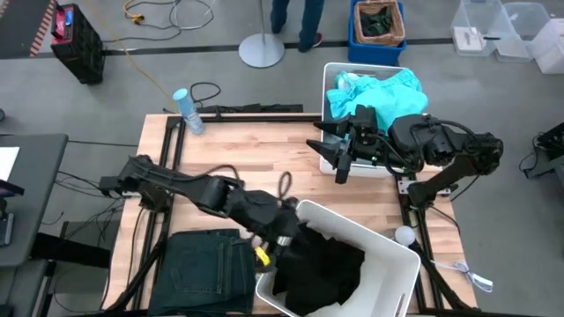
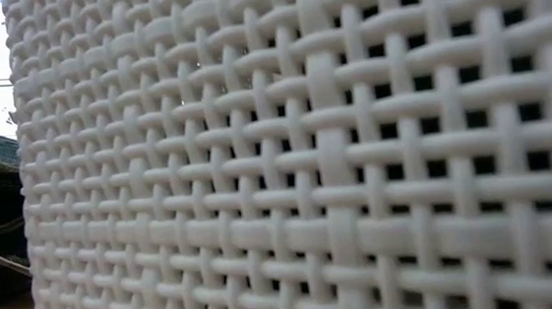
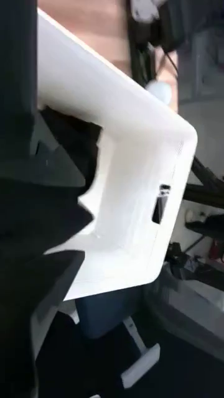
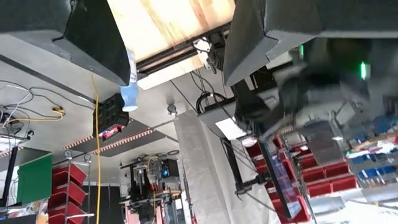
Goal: Sort clothes
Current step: Put the dark blue jeans into the bottom white laundry bin
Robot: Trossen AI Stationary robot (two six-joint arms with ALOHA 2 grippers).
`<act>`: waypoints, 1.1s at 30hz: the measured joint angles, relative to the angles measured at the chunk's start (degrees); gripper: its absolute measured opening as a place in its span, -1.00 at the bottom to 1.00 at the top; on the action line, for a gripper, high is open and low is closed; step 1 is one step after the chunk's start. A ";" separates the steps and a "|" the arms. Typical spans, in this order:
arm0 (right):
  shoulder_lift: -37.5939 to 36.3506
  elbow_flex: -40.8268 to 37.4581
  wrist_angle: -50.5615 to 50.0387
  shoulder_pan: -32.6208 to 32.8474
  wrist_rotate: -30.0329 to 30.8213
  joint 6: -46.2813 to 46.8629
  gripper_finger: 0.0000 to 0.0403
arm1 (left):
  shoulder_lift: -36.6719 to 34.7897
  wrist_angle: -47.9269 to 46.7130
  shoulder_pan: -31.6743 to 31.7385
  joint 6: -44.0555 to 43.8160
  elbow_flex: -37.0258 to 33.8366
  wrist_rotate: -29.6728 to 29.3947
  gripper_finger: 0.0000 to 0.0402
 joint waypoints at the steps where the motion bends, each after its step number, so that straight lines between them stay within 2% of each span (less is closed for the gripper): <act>1: 0.04 0.00 -0.21 0.02 0.00 0.05 0.37 | -0.97 -1.78 -0.02 -0.33 0.00 -1.09 -0.09; 4: 0.35 0.00 -0.12 0.02 -0.02 0.46 0.37 | -4.23 -9.45 -0.07 -2.07 0.07 -5.06 -0.01; 8: 0.37 0.00 -0.09 0.21 -0.02 1.08 0.37 | -8.62 -23.94 -1.61 -5.87 0.05 -10.74 -0.03; 14: 0.39 0.00 -0.13 0.22 -0.02 1.19 0.37 | -12.99 -47.49 -8.78 -16.14 -0.25 -17.76 -0.08; 18: 0.39 0.00 -0.10 0.22 -0.02 1.15 0.37 | -12.57 -56.69 -15.17 -22.98 -0.49 -20.20 -0.06; 24: 0.39 0.00 -0.13 0.24 -0.02 0.99 0.37 | -12.58 -54.20 -24.01 -32.36 -6.30 -20.07 0.11; 27: 0.39 0.00 -0.31 0.24 -0.04 0.47 0.37 | -12.62 -51.64 -27.70 -38.55 -11.91 -17.02 0.21; 30: 0.39 0.00 -0.32 0.24 -0.04 -0.36 0.37 | -12.59 -45.09 -31.56 -44.95 -17.59 -13.75 0.27; 33: 0.39 0.00 -0.34 0.23 -0.07 -0.54 0.37 | -12.59 -37.00 -35.21 -50.26 -22.81 -12.99 0.28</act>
